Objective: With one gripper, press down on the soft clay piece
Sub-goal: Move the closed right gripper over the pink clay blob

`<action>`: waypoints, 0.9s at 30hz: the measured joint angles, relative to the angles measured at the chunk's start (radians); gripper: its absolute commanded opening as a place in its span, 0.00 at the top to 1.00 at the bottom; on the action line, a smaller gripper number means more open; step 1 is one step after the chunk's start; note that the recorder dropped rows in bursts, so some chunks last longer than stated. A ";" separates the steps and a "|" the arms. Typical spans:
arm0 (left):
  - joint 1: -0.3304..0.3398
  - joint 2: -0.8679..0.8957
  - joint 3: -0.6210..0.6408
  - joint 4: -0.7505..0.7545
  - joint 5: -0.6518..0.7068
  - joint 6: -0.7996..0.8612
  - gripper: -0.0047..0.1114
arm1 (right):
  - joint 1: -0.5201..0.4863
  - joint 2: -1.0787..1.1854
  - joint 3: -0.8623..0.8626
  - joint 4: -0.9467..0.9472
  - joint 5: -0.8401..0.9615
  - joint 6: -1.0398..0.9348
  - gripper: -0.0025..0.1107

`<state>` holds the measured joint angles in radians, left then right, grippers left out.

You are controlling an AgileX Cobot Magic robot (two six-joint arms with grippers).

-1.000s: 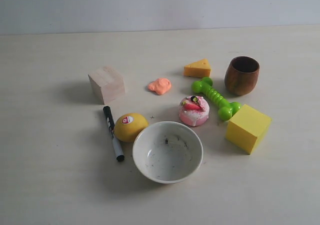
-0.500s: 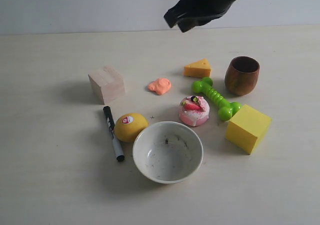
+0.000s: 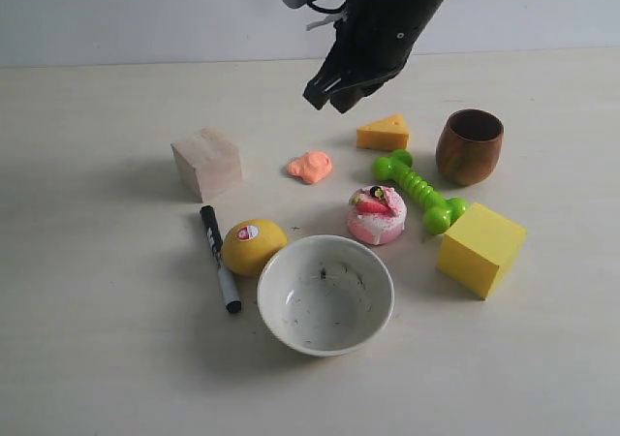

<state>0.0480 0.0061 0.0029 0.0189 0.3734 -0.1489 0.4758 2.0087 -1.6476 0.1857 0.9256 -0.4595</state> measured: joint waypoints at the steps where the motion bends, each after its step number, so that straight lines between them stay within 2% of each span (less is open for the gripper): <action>1: 0.000 0.000 0.000 0.000 0.000 0.000 0.96 | 0.000 0.011 0.000 0.007 0.000 -0.004 0.98; 10: 0.000 0.000 0.000 0.000 0.000 0.000 0.96 | 0.000 0.075 -0.053 0.018 0.014 -0.006 0.98; 19: 0.000 0.000 0.000 0.000 0.000 0.000 0.96 | 0.000 0.175 -0.166 -0.001 0.114 0.154 0.98; 27: 0.000 0.000 0.000 0.000 0.000 0.000 0.96 | 0.059 0.283 -0.260 -0.063 0.128 0.170 0.98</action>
<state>0.0480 0.0061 0.0029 0.0189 0.3734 -0.1489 0.5346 2.2919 -1.9075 0.1228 1.0541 -0.2891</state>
